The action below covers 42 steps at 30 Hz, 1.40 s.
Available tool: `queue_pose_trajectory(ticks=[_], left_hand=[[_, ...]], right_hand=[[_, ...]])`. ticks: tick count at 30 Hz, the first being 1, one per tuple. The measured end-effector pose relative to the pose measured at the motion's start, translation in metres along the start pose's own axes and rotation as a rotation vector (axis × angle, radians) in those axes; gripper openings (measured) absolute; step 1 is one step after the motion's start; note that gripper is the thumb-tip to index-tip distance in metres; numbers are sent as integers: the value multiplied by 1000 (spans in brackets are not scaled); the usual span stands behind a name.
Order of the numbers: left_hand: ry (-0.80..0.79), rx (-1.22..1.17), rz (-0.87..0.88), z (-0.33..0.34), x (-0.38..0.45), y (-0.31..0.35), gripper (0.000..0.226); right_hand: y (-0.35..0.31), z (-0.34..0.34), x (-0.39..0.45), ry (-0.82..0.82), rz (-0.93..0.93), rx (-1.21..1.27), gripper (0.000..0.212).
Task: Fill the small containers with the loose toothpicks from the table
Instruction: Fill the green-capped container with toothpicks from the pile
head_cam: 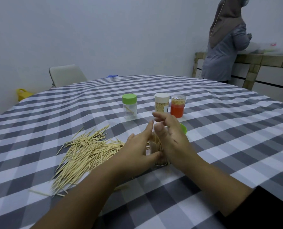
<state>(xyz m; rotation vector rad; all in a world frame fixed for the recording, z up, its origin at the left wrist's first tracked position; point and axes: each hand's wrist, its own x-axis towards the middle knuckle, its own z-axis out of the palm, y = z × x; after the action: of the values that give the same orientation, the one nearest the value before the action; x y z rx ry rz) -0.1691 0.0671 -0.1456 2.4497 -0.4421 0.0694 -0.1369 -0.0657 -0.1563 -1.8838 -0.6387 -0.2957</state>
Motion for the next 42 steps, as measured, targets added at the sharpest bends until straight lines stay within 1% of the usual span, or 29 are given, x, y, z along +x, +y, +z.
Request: queue_pose_trajectory(ticks=[2, 4, 5, 7, 8, 9, 11, 12, 13, 15, 17, 18, 20, 23, 25, 29, 30, 31, 34, 36, 38, 40, 42], left_hand=[[28, -81, 17, 1, 1, -2, 77], [47, -111, 15, 1, 2, -8, 73], [35, -128, -10, -1, 2, -11, 83], [-13, -139, -65, -3, 4, -17, 112], [-21, -134, -83, -4, 6, -20, 119], [-26, -128, -96, -5, 6, -21, 122], [-57, -118, -123, -10, 7, -22, 117], [-77, -116, -136, -14, 6, -24, 112], [-90, -117, -158, -19, 6, -25, 107], [-80, -115, -198, -29, 5, -32, 95], [-48, -31, -243, -36, 4, -40, 89], [-41, 42, -266, -37, 4, -44, 87], [-66, 164, -311, -37, 4, -50, 84], [-123, 264, -331, -33, 6, -58, 80], [-101, 295, -292, -29, 8, -61, 68], [20, 347, -209, -22, 13, -59, 47], [40, 360, -190, -20, 14, -58, 43], [53, 377, -168, -18, 15, -57, 41], [73, 420, -108, -13, 19, -55, 38], [70, 445, -85, -10, 22, -54, 38], [70, 458, -72, -8, 23, -51, 38], [101, 414, -33, -7, 21, -49, 36], [104, 353, 20, -6, 16, -48, 33]], right_hand=[[0, 2, 0, -11, -103, -116, 43], [2, 3, 1, 19, -127, -99, 33], [1, 3, 1, 42, -91, -49, 26], [-1, -1, 3, 74, 26, 56, 18], [-2, -3, 3, 65, 90, 101, 18], [-3, -6, 4, 42, 144, 136, 19], [-4, -10, 6, -19, 206, 145, 21], [-5, -12, 6, -63, 214, 103, 29], [-6, -14, 6, -116, 207, 46, 42], [-8, -15, 4, -200, 190, -19, 63], [-8, -14, 2, -223, 182, -7, 67], [-10, -14, 1, -224, 172, 5, 65], [-12, -13, 1, -218, 138, 15, 53], [-13, -14, 2, -224, 63, -14, 37], [-11, -13, 2, -223, 55, -43, 40], [-7, -11, 2, -227, 128, -205, 68], [-7, -11, 2, -233, 143, -230, 68], [-7, -12, 2, -239, 156, -229, 62], [-8, -13, 3, -267, 195, -74, 35], [-8, -14, 4, -278, 203, -1, 26], [-7, -15, 6, -272, 198, 13, 19], [-7, -17, 6, -293, 194, 23, 18], [-9, -19, 5, -340, 182, 15, 34]])
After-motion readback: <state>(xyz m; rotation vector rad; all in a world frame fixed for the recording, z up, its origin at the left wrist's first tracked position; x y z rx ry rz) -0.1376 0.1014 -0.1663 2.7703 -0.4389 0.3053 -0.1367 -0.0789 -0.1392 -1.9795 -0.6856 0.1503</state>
